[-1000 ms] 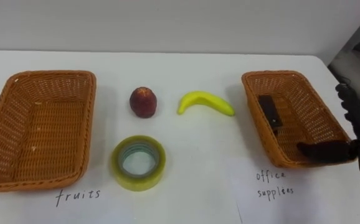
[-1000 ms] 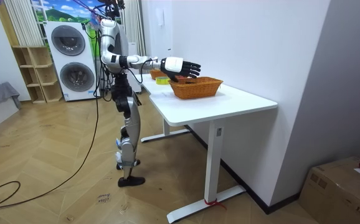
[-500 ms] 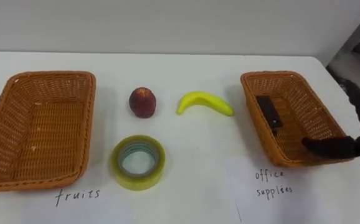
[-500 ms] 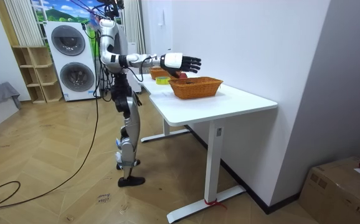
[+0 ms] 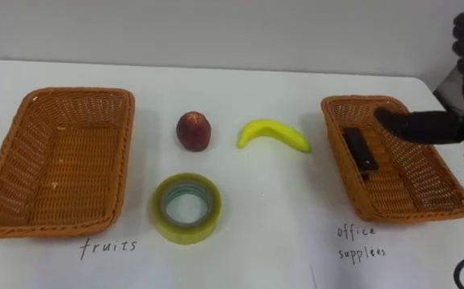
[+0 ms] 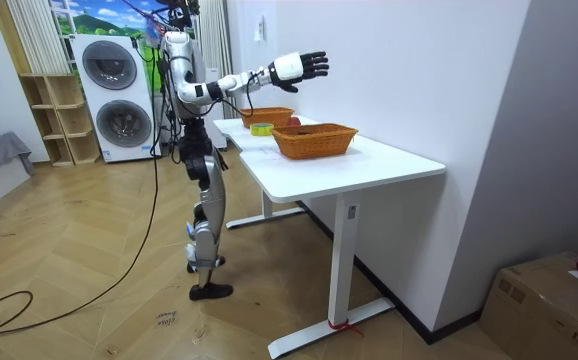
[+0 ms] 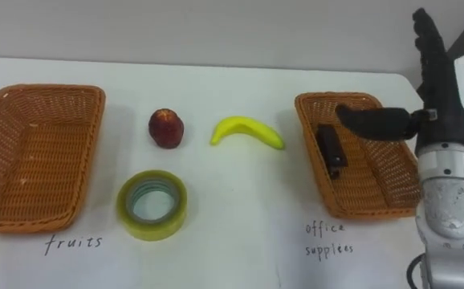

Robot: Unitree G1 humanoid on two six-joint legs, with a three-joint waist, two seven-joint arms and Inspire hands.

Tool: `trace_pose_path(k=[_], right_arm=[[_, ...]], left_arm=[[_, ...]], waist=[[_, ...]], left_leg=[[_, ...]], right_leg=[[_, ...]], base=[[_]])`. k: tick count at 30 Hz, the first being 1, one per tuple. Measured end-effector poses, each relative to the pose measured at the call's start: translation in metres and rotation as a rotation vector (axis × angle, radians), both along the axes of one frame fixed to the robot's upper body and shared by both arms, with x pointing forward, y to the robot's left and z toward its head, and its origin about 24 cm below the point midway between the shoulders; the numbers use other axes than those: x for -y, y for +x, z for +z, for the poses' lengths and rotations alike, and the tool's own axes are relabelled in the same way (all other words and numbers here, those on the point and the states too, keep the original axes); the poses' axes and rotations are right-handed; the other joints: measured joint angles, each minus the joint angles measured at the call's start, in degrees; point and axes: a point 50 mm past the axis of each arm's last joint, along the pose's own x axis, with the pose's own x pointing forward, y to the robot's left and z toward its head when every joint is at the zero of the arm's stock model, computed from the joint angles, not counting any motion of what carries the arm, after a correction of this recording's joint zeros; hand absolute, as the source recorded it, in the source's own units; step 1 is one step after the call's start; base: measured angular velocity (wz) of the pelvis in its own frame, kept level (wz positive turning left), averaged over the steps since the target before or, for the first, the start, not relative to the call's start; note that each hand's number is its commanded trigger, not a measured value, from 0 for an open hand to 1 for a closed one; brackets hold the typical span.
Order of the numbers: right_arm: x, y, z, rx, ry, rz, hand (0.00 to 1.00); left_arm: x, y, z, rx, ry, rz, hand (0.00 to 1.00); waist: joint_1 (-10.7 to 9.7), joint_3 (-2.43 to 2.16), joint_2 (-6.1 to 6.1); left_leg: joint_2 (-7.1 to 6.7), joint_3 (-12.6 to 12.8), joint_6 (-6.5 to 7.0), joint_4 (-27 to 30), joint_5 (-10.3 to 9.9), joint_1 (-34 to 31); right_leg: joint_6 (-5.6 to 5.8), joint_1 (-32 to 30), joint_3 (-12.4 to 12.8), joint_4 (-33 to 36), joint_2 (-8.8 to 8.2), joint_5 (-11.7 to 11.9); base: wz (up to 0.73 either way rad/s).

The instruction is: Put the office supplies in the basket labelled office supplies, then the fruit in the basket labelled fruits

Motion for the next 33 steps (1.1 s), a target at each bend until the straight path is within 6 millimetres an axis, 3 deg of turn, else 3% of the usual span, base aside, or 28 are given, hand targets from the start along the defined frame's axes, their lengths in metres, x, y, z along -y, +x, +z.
trace_pose_path(k=[6, 10, 15, 19, 23, 27, 33], right_arm=[[-0.017, 0.004, 0.0, 0.011, 0.052, 0.077, 0.0], [-0.018, 0.004, -0.001, 0.012, 0.08, 0.086, 0.0], [-0.022, 0.006, -0.001, 0.011, 0.083, 0.108, 0.0], [-0.025, 0.007, -0.001, 0.007, 0.09, 0.124, 0.0], [-0.038, 0.009, -0.004, -0.008, 0.075, 0.172, 0.0], [-0.056, 0.01, -0.011, -0.043, 0.06, 0.244, 0.0], [-0.067, 0.01, -0.017, -0.07, 0.07, 0.295, 0.0]], left_arm=[[0.0, -0.004, -0.001, -0.011, -0.001, 0.003, 0.0], [0.0, -0.005, -0.001, -0.016, 0.0, 0.005, 0.0], [0.002, -0.009, -0.002, -0.032, -0.004, 0.012, 0.0], [0.004, -0.01, -0.003, -0.039, -0.008, 0.015, 0.0], [0.005, -0.011, -0.004, -0.049, -0.01, 0.011, 0.0], [0.008, -0.012, -0.005, -0.063, -0.019, 0.0, 0.0], [0.012, -0.014, -0.007, -0.077, -0.028, -0.022, 0.0]], waist=[[0.7, 0.01, 0.47], [1.6, -0.01, 0.65], [1.6, -0.34, 1.04], [2.3, -0.24, 1.46], [3.2, -0.13, 1.67], [3.3, -0.21, 1.61], [4.1, -0.44, 1.35]], left_leg=[[-0.08, -1.6, 0.0, 0.1, 0.0, 0.1], [-0.11, -2.4, 0.0, 0.1, 0.0, 0.0], [-0.21, -3.2, -0.01, 0.6, 0.0, -0.6], [-0.22, -3.5, -0.01, 0.6, 0.0, -0.7], [-0.17, -3.4, -0.03, 0.7, 0.0, -1.1], [-0.25, -3.5, -0.05, 0.9, 0.1, -1.6], [-0.44, -4.0, -0.03, 1.0, 0.1, -1.9]], right_leg=[[0.0, 0.7, -1.9, -0.1, -0.14, 0.0], [0.01, 0.9, -2.5, -0.1, -0.17, 0.0], [0.01, 0.9, -3.2, -0.2, -0.3, 0.0], [0.03, 1.0, -3.3, -0.2, -0.31, 0.0], [0.03, 0.7, -3.4, -0.2, -0.33, 0.0], [0.03, 0.5, -3.7, -0.3, -0.47, 0.0], [0.02, 0.5, -4.2, -0.9, -0.52, 0.0]], base=[[0.11], [0.09], [0.1], [0.03], [0.0], [0.01], [0.03]])
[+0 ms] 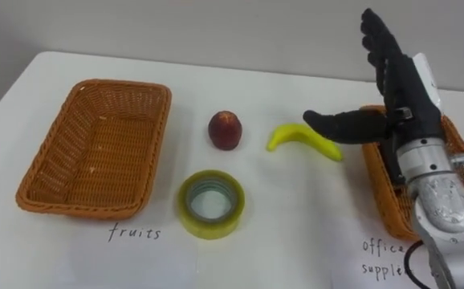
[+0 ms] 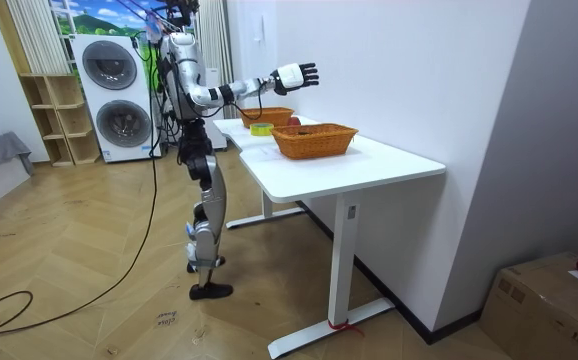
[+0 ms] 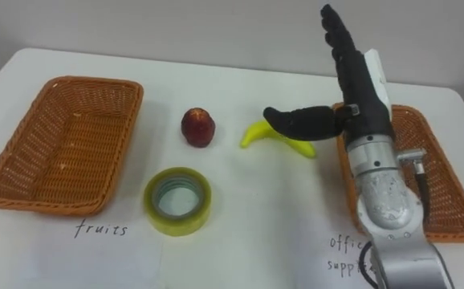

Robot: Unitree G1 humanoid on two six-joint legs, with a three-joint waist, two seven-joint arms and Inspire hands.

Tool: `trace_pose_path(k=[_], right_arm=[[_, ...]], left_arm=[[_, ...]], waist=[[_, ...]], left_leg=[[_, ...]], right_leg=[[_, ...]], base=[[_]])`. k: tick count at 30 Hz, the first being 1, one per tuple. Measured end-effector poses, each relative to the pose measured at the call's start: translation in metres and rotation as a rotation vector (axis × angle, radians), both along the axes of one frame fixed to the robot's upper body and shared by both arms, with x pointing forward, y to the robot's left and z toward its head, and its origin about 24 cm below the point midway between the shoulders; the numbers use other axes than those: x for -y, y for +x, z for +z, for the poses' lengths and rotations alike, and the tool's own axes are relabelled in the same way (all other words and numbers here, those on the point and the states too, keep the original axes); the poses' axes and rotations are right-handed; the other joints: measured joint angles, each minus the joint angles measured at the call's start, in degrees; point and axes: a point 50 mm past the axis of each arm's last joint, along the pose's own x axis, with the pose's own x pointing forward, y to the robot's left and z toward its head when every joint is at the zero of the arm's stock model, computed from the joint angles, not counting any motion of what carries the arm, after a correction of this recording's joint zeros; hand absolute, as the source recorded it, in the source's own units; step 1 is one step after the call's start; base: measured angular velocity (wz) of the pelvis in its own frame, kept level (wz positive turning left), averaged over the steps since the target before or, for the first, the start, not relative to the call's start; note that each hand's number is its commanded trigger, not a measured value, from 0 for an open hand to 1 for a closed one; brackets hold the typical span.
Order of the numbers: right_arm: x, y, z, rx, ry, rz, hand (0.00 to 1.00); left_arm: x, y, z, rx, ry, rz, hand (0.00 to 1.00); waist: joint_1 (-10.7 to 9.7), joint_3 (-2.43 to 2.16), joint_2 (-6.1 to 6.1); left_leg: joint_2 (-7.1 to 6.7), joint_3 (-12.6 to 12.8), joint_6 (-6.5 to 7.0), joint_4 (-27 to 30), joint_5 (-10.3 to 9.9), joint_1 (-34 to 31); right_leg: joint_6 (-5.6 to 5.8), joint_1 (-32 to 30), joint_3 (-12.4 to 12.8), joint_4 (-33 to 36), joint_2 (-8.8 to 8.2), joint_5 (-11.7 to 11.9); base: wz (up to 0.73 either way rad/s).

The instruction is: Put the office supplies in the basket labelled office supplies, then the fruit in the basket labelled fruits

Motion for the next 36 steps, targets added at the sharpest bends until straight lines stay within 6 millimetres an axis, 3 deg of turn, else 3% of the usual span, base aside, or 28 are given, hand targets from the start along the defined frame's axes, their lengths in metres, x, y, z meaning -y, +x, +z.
trace_pose_path(k=[23, 36], right_arm=[[-0.039, -0.003, -0.023, -0.096, 0.002, 0.158, 0.0], [-0.046, -0.002, -0.047, -0.179, 0.02, 0.125, 0.0]], left_arm=[[0.011, 0.007, -0.002, 0.001, -0.018, -0.075, 0.0], [0.013, 0.009, -0.002, 0.005, -0.021, -0.087, 0.0]], waist=[[1.8, 0.22, 0.51], [2.1, 0.53, 0.69]], left_leg=[[0.08, -0.6, -0.04, 0.0, 0.0, -0.8], [0.07, -0.8, -0.05, -0.2, 0.0, -1.1]], right_leg=[[0.0, -0.6, -0.7, -0.1, 0.06, 0.0], [0.0, -0.7, -1.0, -0.1, 0.04, 0.0]], base=[[0.01], [0.0]])
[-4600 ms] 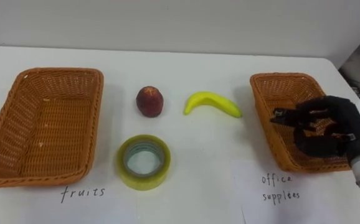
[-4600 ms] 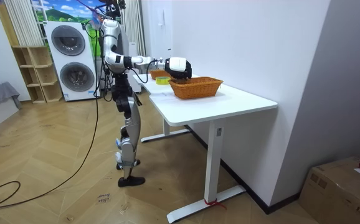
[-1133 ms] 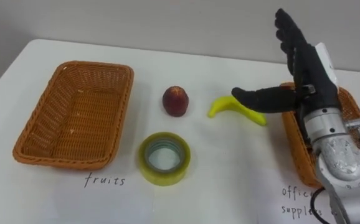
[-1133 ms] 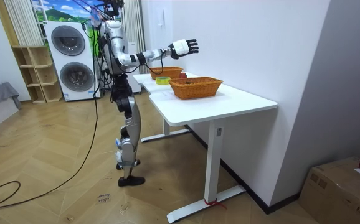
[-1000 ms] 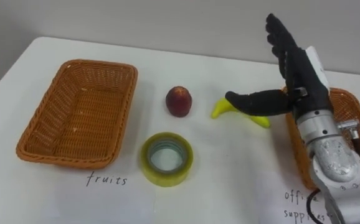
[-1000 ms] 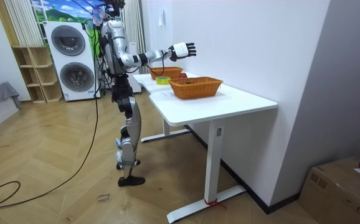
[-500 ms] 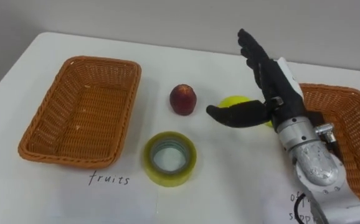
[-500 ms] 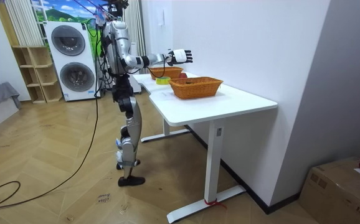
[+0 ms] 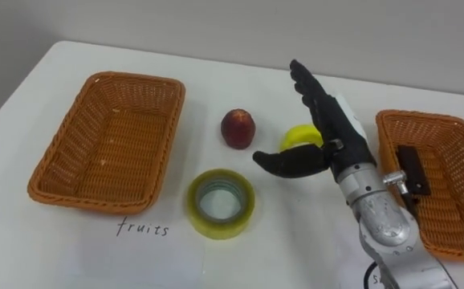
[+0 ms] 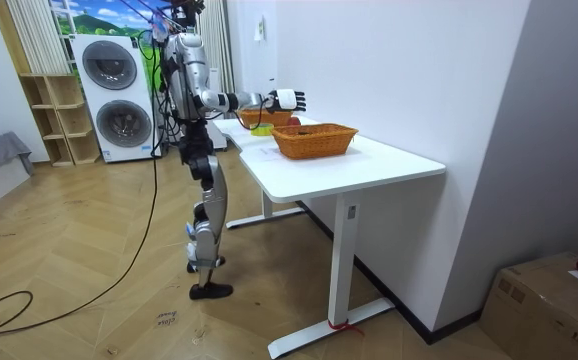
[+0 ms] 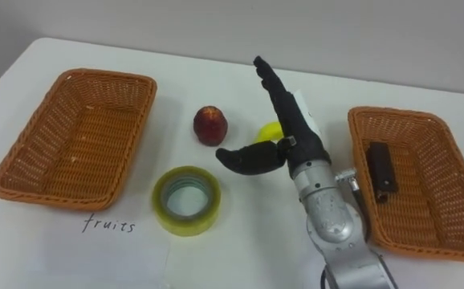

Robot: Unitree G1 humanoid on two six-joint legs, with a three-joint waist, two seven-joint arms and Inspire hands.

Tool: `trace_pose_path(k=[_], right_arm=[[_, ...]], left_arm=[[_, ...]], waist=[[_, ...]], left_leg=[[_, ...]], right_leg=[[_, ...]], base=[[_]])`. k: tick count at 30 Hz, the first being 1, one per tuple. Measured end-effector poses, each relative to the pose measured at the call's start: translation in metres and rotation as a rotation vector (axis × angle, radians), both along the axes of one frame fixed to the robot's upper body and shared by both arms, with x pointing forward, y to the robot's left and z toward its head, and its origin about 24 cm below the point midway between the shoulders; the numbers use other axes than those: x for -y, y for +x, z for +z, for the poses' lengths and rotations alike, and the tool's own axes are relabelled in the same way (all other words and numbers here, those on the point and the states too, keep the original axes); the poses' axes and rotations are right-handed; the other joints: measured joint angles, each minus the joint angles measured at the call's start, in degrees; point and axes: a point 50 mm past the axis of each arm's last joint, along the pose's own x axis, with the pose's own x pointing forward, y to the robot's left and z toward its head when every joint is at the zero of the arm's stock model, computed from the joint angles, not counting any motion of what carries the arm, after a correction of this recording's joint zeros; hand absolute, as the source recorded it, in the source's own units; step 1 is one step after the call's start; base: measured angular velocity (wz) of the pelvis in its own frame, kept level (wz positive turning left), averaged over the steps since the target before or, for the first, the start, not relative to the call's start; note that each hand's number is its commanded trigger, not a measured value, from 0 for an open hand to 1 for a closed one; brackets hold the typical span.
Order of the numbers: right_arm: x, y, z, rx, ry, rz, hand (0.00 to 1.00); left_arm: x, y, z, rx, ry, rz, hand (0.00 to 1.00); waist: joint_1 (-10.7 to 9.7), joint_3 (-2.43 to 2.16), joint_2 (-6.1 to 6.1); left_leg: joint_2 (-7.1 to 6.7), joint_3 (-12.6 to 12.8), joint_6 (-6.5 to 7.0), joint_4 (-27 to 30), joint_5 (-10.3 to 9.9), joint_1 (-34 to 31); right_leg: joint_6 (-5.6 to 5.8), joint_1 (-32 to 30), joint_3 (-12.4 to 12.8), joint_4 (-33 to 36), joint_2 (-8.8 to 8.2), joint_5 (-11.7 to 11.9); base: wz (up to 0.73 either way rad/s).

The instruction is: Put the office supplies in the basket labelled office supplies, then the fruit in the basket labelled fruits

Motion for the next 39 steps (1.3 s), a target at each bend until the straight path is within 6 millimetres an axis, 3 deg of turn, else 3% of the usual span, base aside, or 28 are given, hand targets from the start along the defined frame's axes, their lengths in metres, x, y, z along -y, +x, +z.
trace_pose_path(k=[7, 15, 27, 39], right_arm=[[-0.003, 0.003, -0.003, -0.011, 0.012, -0.004, 0.0], [-0.007, 0.003, -0.009, -0.035, 0.004, 0.009, 0.0], [-0.015, 0.0, -0.024, -0.103, -0.024, 0.047, 0.0], [-0.017, -0.002, -0.032, -0.134, -0.038, 0.053, 0.0]], left_arm=[[0.001, 0.004, 0.0, 0.012, -0.001, -0.003, 0.0], [0.003, 0.01, 0.002, 0.041, 0.007, -0.003, 0.0], [0.004, 0.008, 0.001, 0.021, 0.013, -0.001, 0.0], [0.009, 0.01, 0.0, 0.014, 0.003, -0.035, 0.0]], waist=[[0.1, 0.08, 0.18], [0.2, 0.09, 0.51], [0.2, 0.07, 1.44], [0.0, -0.02, 1.52]], left_leg=[[-0.01, 0.0, 0.0, 0.2, 0.0, -0.1], [-0.03, -0.2, 0.01, 0.1, 0.0, -0.4], [-0.24, -0.9, 0.02, 0.2, 0.0, -1.1], [-0.54, -1.1, 0.23, 0.3, 0.2, -1.1]], right_leg=[[0.0, -0.1, -0.4, 0.0, -0.02, 0.0], [0.01, -0.1, -2.9, -0.1, -0.28, 0.0], [0.01, 0.0, -3.8, -1.0, -0.42, 0.0], [0.04, 0.0, -4.0, -1.0, -0.72, 0.0]], base=[[0.0], [0.02], [0.03], [0.0]])
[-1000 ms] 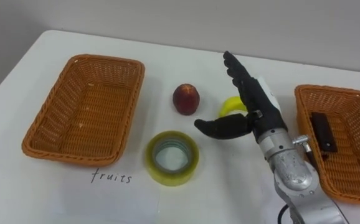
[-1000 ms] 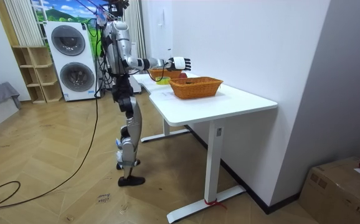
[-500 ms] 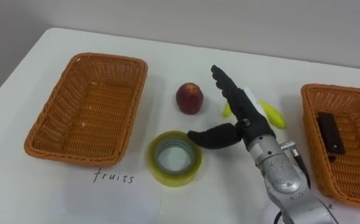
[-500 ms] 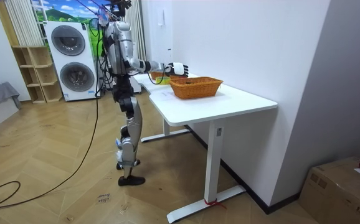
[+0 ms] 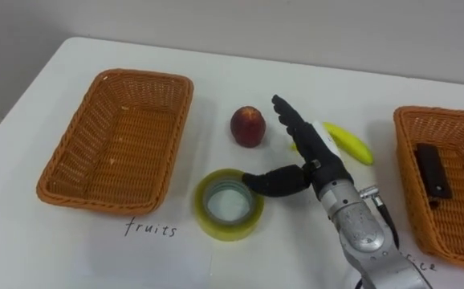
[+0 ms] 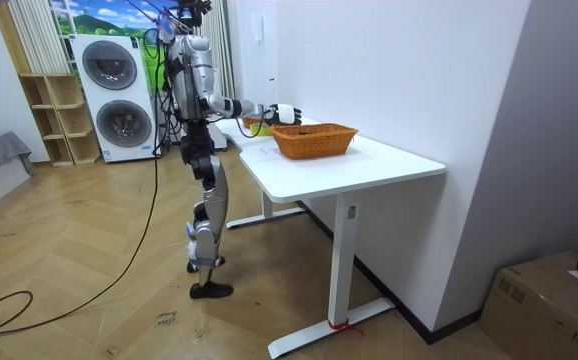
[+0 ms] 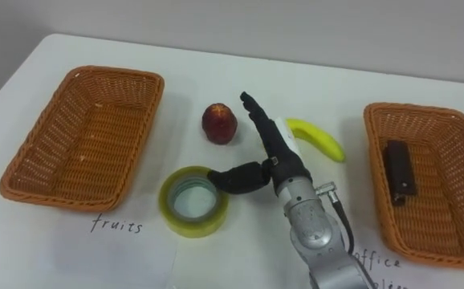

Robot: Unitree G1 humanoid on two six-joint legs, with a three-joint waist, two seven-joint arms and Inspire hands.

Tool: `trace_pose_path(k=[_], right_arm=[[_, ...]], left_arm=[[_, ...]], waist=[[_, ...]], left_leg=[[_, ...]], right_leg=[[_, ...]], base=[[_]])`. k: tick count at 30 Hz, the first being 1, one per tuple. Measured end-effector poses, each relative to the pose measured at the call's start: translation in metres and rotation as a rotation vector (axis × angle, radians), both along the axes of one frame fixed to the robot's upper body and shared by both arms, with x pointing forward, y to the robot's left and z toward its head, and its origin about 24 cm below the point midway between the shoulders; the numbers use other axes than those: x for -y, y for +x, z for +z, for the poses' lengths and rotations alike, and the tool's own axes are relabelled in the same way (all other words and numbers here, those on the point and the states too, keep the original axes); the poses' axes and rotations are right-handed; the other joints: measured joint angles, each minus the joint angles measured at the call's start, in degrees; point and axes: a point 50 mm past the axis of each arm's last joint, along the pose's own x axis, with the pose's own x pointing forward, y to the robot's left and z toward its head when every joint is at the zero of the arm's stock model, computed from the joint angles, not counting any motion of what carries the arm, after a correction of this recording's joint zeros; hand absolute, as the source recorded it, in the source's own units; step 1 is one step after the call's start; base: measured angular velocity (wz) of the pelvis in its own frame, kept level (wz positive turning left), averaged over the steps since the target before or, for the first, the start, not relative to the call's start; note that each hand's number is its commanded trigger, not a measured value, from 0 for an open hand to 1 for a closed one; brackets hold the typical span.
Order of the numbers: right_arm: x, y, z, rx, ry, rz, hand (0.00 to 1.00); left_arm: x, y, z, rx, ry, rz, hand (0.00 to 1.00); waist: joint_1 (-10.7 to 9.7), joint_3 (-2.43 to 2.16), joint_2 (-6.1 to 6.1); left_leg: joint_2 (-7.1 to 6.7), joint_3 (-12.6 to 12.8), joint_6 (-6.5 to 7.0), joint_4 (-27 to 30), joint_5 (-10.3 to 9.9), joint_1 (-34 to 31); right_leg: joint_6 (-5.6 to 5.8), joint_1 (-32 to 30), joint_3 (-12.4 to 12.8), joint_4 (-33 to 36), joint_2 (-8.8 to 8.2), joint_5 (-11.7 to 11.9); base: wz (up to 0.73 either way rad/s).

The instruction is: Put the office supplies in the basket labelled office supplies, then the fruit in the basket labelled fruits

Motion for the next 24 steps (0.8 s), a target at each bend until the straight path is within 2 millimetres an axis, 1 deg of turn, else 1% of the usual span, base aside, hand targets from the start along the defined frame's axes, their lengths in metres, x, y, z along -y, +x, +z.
trace_pose_path(k=[7, 13, 17, 24], right_arm=[[-0.011, -0.003, -0.002, -0.013, -0.023, 0.072, 0.0], [-0.016, -0.005, -0.004, -0.008, -0.082, 0.122, 0.0], [-0.017, -0.005, -0.004, -0.009, -0.089, 0.128, 0.0], [-0.018, -0.006, -0.005, -0.026, -0.096, 0.168, 0.0]], left_arm=[[0.006, 0.003, 0.0, 0.002, -0.01, -0.037, 0.0], [0.006, 0.006, 0.0, 0.012, -0.011, -0.036, 0.0], [0.007, 0.008, 0.001, 0.023, -0.015, -0.038, 0.0], [0.008, 0.013, 0.002, 0.036, -0.017, -0.042, 0.0]], waist=[[0.1, -0.02, -0.04], [0.3, -0.38, -0.58], [0.4, -0.44, -0.71], [0.4, -0.19, -0.63]], left_leg=[[0.0, 0.0, -0.02, -0.1, 0.0, -0.4], [-0.04, -0.1, -0.01, 0.0, 0.0, -0.4], [-0.07, -0.2, 0.01, 0.3, 0.0, -0.3], [-0.06, -0.2, 0.01, -0.1, 0.0, -0.4]], right_leg=[[0.0, -0.1, -0.1, 0.0, 0.03, 0.0], [0.0, -0.1, -0.1, 0.0, 0.02, 0.0], [0.0, -0.1, 0.0, 0.0, -0.01, 0.0], [0.0, -0.1, 0.1, 0.0, 0.01, 0.0]], base=[[0.0], [0.0], [0.0], [0.0]])
